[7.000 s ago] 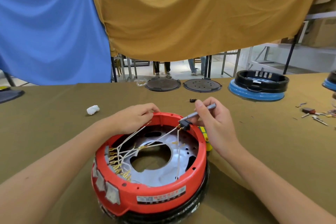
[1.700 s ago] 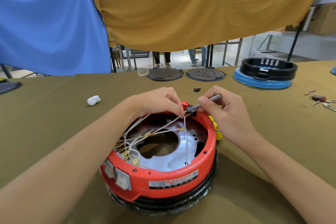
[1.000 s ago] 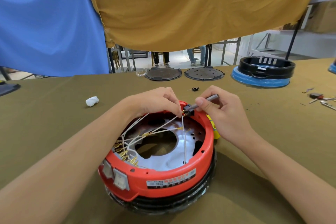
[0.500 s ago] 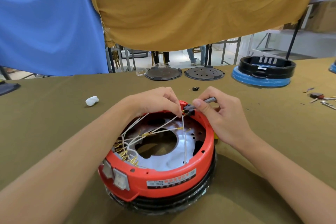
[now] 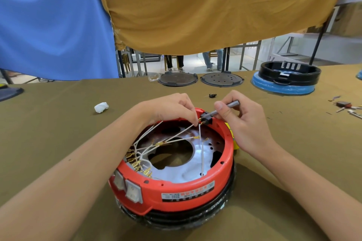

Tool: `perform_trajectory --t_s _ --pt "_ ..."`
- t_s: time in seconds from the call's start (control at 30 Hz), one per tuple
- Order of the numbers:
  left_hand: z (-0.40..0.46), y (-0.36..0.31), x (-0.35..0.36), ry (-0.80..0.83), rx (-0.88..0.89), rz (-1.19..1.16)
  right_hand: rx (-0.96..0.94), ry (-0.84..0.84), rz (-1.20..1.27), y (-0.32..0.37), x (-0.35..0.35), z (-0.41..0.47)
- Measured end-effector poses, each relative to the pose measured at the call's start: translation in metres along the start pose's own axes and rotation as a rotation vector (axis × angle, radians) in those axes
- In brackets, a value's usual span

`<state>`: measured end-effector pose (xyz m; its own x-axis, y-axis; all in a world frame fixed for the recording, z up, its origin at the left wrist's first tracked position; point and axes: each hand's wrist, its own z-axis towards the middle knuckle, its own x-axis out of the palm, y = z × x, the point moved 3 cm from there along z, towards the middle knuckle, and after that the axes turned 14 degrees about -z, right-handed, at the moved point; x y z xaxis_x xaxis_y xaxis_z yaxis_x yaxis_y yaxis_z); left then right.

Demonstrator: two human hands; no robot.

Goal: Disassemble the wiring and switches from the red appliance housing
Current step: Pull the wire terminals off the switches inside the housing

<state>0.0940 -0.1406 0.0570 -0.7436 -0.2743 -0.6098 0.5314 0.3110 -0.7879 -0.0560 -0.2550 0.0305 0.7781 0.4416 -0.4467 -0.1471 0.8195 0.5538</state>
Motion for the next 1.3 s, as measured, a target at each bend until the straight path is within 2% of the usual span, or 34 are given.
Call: perform_trajectory --t_s 0.23,0.63,0.8,0.93,1.3 --pt "0.001 0.001 0.000 0.000 0.002 -0.010 -0.068 0.006 -0.011 0.005 -0.001 -0.002" --pt "0.002 0.002 0.000 0.009 0.016 -0.008 0.118 0.061 0.157 -0.007 0.000 0.003" --pt "0.003 0.003 -0.001 0.016 0.010 -0.003 -0.049 0.034 -0.018 0.003 -0.001 0.000" --pt "0.003 0.002 -0.001 0.011 0.013 -0.006 -0.102 0.055 -0.035 0.005 -0.001 0.000" --pt "0.002 0.002 0.000 0.002 0.009 -0.003 0.129 0.071 0.172 -0.010 0.001 0.004"
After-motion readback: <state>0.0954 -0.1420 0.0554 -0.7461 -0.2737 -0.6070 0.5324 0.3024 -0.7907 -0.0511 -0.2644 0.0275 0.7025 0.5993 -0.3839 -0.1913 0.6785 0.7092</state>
